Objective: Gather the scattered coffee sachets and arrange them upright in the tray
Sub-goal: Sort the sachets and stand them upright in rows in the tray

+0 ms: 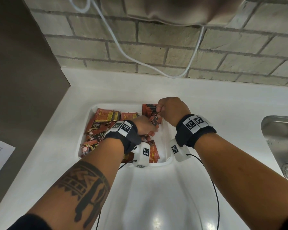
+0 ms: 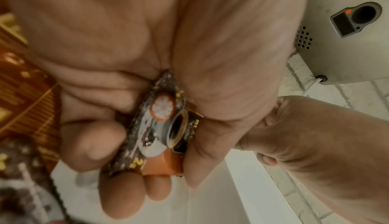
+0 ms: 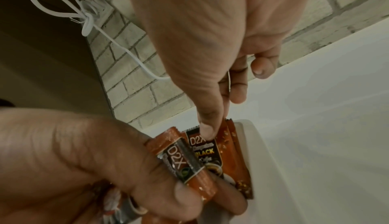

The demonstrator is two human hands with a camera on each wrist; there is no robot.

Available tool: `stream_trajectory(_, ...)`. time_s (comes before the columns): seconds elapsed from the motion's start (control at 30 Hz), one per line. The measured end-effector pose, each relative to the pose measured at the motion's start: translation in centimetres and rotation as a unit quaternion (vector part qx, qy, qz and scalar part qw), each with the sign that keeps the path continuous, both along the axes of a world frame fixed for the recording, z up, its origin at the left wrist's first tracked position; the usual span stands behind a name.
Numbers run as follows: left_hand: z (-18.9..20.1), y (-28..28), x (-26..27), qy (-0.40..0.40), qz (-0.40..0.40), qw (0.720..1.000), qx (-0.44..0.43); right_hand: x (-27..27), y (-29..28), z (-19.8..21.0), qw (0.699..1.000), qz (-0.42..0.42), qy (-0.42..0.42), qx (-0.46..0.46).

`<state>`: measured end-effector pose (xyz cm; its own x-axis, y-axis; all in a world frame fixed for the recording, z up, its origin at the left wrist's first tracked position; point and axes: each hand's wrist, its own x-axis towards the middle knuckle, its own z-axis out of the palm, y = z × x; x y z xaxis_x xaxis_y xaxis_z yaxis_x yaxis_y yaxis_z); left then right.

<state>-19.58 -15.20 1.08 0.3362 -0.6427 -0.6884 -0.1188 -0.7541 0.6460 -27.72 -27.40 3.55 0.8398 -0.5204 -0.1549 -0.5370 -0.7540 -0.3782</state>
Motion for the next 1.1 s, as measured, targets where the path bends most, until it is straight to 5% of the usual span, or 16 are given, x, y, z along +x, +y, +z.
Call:
stream_trajectory(0.73, 0.1, 0.2, -0.1, 0.048, 0.048, 0.997, -0.02, -0.7, 0.1, 0.4, 1.0, -0.004, -0.018, 0.018)
stream_trajectory(0.9, 0.8, 1.3, 0.1, 0.11, 0.104, 0.987, -0.06, -1.5, 0.2, 1.0, 0.996, -0.016, -0.086, 0.035)
stream_trajectory(1.1, 2.3, 2.9, 0.9, 0.246, 0.136, 0.94, -0.193, -2.8, 0.8, 1.8, 0.982, 0.003, -0.107, 0.155)
